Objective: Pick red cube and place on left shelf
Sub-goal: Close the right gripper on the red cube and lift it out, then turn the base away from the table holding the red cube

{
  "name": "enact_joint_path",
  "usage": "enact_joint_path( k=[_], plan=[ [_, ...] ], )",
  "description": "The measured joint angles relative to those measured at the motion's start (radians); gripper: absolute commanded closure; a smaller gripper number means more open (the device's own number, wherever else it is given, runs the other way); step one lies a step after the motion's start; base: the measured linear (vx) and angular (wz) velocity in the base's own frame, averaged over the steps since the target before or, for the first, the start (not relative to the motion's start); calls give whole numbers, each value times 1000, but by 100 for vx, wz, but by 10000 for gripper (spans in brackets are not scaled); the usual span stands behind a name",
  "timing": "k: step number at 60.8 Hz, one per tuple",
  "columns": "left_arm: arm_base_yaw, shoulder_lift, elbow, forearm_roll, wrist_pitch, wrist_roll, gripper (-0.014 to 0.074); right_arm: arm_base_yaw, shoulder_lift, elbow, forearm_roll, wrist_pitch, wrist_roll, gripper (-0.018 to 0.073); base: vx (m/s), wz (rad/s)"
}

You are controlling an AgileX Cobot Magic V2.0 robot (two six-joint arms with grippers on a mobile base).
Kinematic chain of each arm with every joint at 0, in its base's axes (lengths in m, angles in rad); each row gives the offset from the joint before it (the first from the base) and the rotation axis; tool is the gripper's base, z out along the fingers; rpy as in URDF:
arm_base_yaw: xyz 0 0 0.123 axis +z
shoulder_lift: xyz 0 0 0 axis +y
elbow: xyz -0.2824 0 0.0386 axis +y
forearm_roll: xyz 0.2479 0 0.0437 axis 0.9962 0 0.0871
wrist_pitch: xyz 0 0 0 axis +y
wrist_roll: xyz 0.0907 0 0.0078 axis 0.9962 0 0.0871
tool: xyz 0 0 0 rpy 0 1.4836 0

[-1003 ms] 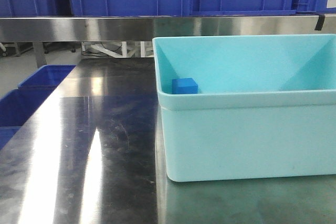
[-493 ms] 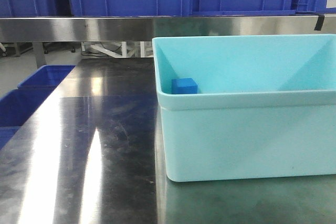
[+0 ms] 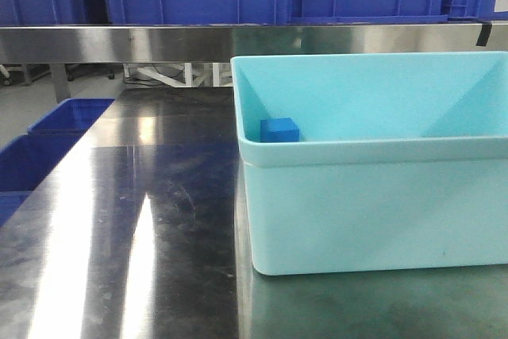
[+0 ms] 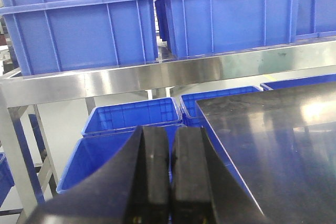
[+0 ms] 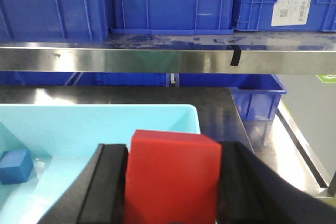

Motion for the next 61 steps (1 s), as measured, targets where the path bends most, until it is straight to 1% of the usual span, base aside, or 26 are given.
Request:
enact_joint_path(
  k=[61],
  plan=[
    [0,0,0,0,0,0,491,0,0,0,0,18,0,492,0,0]
  ],
)
